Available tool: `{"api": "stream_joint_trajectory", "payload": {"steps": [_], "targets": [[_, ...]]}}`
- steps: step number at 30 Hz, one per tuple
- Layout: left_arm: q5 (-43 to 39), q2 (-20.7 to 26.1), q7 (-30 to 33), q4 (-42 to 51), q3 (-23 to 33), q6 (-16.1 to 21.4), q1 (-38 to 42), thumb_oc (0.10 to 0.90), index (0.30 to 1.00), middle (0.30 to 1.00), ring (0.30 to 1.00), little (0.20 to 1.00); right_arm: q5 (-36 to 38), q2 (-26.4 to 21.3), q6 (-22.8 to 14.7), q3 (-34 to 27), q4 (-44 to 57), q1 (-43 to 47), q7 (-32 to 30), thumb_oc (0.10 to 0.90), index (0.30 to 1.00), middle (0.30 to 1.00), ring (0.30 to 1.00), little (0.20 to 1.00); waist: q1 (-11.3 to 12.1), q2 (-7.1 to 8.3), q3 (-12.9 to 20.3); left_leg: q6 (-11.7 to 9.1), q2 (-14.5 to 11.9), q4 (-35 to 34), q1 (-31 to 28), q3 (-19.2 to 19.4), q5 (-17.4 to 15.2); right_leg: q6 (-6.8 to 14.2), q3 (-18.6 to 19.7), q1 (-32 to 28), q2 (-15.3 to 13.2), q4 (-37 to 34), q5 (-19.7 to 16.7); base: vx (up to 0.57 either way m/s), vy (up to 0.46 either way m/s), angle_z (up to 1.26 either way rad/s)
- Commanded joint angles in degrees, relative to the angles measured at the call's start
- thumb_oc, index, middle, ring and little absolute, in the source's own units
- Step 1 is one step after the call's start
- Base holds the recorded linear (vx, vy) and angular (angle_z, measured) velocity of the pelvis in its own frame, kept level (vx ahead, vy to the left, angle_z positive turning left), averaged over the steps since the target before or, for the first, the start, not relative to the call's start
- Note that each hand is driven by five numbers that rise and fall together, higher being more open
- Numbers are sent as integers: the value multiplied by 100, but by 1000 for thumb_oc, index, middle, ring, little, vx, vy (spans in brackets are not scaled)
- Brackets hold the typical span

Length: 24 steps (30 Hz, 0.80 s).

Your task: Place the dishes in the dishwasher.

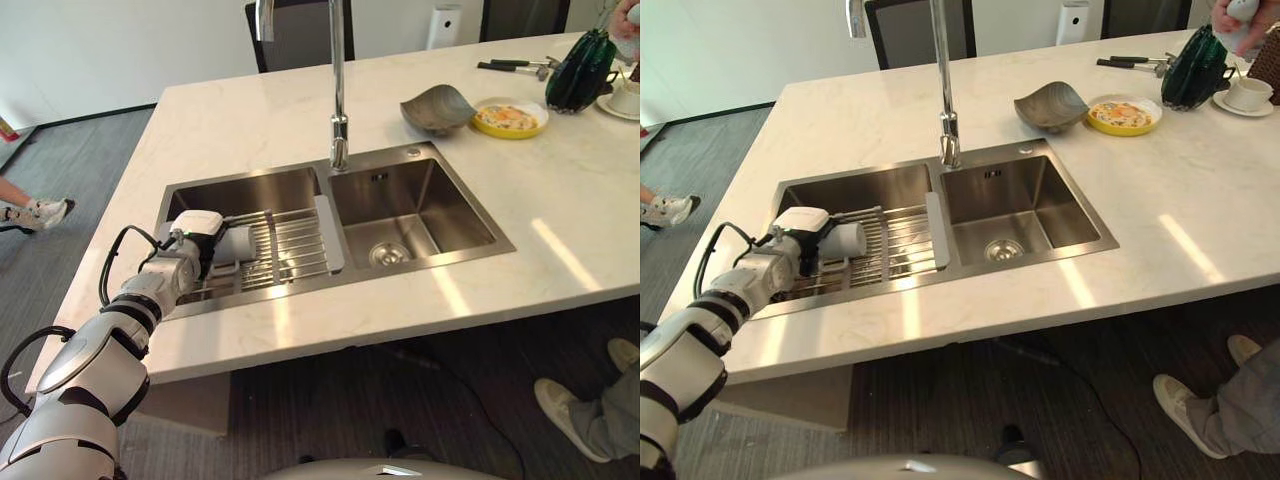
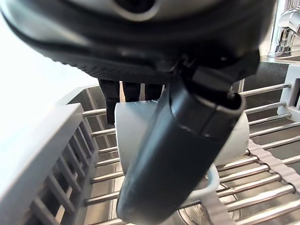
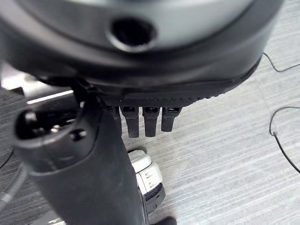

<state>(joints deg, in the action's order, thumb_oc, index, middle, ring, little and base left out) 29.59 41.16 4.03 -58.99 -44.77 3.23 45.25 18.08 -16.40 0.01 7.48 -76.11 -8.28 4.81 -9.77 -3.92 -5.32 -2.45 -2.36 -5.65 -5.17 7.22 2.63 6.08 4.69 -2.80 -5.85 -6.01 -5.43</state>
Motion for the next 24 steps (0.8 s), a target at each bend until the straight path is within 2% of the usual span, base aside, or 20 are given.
{"api": "stream_joint_trajectory", "payload": {"steps": [1, 3, 4, 7, 10, 11, 12, 13, 15, 16, 17, 20, 22, 23, 24], "targets": [[20, 117, -32, -48, -307, 175, 1011, 400, 300, 300, 300, 300, 24, -315, -18, 209, -58, 240, 44, 800, 900, 900, 900, 900, -38, -54, -221, -122, -33, 65, -214, -29, -679, 671, -126, -70, -268, 101, 598, -3, -23, -7], [42, 200, 22, 163, -341, 204, 1030, 400, 300, 300, 300, 300, 51, -317, -40, 187, -47, 228, 43, 800, 900, 900, 900, 900, -32, -53, -226, -134, -44, 65, -208, -73, -666, 666, -160, -91, -265, 101, 617, -3, -48, 4], [59, 390, 143, 599, -356, 263, 1070, 400, 300, 300, 300, 300, 88, -324, -60, 142, -32, 196, 45, 800, 900, 900, 900, 900, 2, -57, -221, -157, -65, 65, -201, -135, -647, 652, -209, -126, -249, 101, 652, -2, -62, 12], [30, 679, 355, 1157, -256, 342, 1049, 400, 300, 300, 300, 300, 100, -330, -85, 94, -1, 154, 55, 800, 900, 900, 900, 900, 46, -63, -214, -199, -103, 65, -191, -221, -618, 630, -277, -175, -222, 101, 698, -2, -63, 22], [30, 694, 346, 1178, -244, 335, 1036, 400, 300, 300, 300, 300, 100, -331, -85, 100, 0, 155, 55, 800, 900, 900, 900, 900, 32, -63, -216, -200, -103, 65, -191, -228, -617, 629, -284, -179, -221, 101, 699, -15, -65, 17], [-370, 1261, 634, 2319, 418, 433, 576, 400, 300, 300, 300, 300, 32, -283, -124, 82, 58, 172, 19, 800, 900, 900, 900, 900, 188, -87, -192, -283, -199, 65, -116, -410, -466, 542, -415, -237, -137, 101, 751, -52, -273, 4], [-887, 1412, 748, 2861, 990, 553, 179, 400, 300, 300, 300, 300, -118, -273, -132, 105, 140, 214, -7, 800, 900, 900, 900, 900, 317, -110, -189, -343, -271, 65, -63, -544, -366, 480, -508, -289, -77, 101, 815, -52, -274, 11], [-885, 1418, 743, 2876, 1014, 549, 156, 400, 300, 300, 300, 300, -118, -280, -131, 114, 140, 215, -6, 800, 900, 900, 900, 900, 301, -116, -189, -344, -272, 65, -62, -551, -365, 479, -515, -291, -75, 101, 815, -23, -164, 29], [-1418, 1516, 809, 3559, 1671, 738, -305, 400, 300, 300, 300, 300, -222, -281, -143, 72, 170, 183, -9, 800, 900, 900, 900, 900, 423, -134, -200, -406, -333, 65, -10, -672, -263, 411, -589, -326, -18, 101, 878, -27, -185, 44], [-2210, 1293, 800, 4177, 2573, 854, -1066, 400, 300, 300, 300, 300, -287, -264, -151, 26, 156, 153, 1, 800, 900, 900, 900, 900, 552, -159, -222, -464, -403, 65, 37, -805, -145, 322, -673, -375, 43, 101, 941, -22, -191, 28], [-2207, 1297, 787, 4218, 2642, 842, -1139, 400, 300, 300, 300, 300, -285, -286, -151, 51, 156, 155, 3, 800, 900, 900, 900, 900, 513, -175, -221, -466, -406, 65, 37, -817, -145, 321, -685, -381, 47, 101, 942, -25, -208, 24], [-4417, 442, 489, 4926, 3951, 1272, -2147, 400, 300, 300, 300, 300, -740, -276, -85, 136, 104, 88, -51, 800, 900, 900, 900, 900, 731, -230, -341, -613, -483, 270, 232, -1069, 67, 193, -883, -479, 152, 101, 1063, -46, -204, 39], [-5271, -74, 333, 5252, 4347, 1380, -2407, 400, 300, 300, 300, 300, -748, -355, -73, 29, 80, 93, -32, 800, 900, 900, 900, 900, 873, -284, -425, -795, -507, 336, 551, -1158, 410, 162, -1210, -516, 150, 101, 1178, -136, -179, 61], [-5534, -302, 309, 5414, 4475, 1426, -2443, 400, 300, 300, 300, 300, -720, -410, -53, -46, 71, 114, -23, 800, 900, 900, 900, 900, 934, -331, -495, -876, -520, 286, 788, -1037, 727, 156, -1447, -527, 119, 101, 1210, -217, -149, 110], [-5647, -412, 253, 5492, 4533, 1439, -2432, 400, 300, 300, 300, 300, -711, -430, -38, -89, 78, 131, 10, 800, 900, 900, 900, 900, 955, -356, -517, -930, -530, 177, 954, -851, 892, 142, -1629, -514, 103, 101, 1230, -247, -153, 157]]}}
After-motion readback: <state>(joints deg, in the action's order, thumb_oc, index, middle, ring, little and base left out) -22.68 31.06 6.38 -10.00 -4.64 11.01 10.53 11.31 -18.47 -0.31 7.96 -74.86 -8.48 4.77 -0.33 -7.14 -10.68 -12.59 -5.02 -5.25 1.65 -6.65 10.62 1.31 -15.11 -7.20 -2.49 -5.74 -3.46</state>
